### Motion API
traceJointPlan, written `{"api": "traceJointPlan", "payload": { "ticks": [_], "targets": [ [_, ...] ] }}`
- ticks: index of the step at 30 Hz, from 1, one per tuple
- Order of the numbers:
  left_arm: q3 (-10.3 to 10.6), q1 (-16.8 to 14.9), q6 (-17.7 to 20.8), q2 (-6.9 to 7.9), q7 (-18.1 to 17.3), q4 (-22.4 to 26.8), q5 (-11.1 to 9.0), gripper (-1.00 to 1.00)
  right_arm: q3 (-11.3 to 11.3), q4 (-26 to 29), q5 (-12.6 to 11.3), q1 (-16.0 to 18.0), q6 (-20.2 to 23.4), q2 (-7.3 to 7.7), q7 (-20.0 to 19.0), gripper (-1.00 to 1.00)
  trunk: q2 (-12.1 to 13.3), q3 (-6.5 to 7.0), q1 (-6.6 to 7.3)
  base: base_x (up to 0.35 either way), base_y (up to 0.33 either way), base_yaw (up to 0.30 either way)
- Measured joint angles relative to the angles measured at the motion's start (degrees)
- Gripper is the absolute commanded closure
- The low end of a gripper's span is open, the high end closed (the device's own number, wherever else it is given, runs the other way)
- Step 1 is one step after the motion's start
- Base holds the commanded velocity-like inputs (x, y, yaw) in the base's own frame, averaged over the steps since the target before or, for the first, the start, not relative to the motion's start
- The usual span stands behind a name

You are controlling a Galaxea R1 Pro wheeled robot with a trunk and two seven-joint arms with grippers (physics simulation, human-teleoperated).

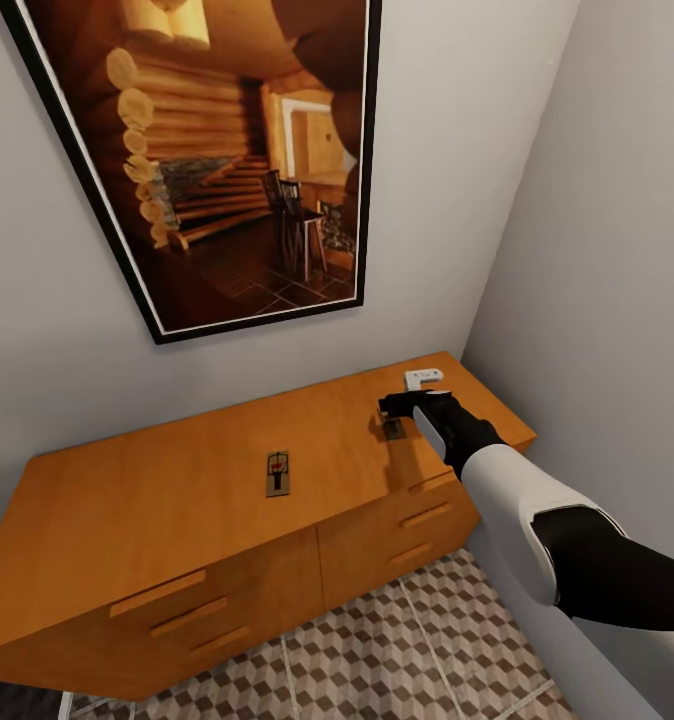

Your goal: Take the four mousetraps from the cabinet in the bathroom and place them on the bathroom floor. Make sure all four end up on the same floor surface, and ensure that at least two of them are either under or directly next to the same bathroom sink.

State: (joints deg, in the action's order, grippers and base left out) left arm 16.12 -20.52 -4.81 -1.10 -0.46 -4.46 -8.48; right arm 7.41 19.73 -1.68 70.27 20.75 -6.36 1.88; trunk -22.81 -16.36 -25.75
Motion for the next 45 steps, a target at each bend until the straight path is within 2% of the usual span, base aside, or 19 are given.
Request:
{"api": "traceJointPlan", "payload": {
  "ticks": [24,45],
  "targets": [
    [0.0,0.1,0.0,0.00,0.0,0.0,0.0,-1.00,0.0,-0.7,0.0,0.0,0.0,-0.17,0.0,-1.00,0.0,0.00,0.00,0.000,0.034,0.000],
    [0.0,0.1,0.0,0.00,0.0,0.0,0.0,-1.00,-0.1,-2.3,0.0,0.0,0.0,0.32,0.0,-1.00,0.0,0.00,0.00,0.000,0.000,0.000]
  ]
}}
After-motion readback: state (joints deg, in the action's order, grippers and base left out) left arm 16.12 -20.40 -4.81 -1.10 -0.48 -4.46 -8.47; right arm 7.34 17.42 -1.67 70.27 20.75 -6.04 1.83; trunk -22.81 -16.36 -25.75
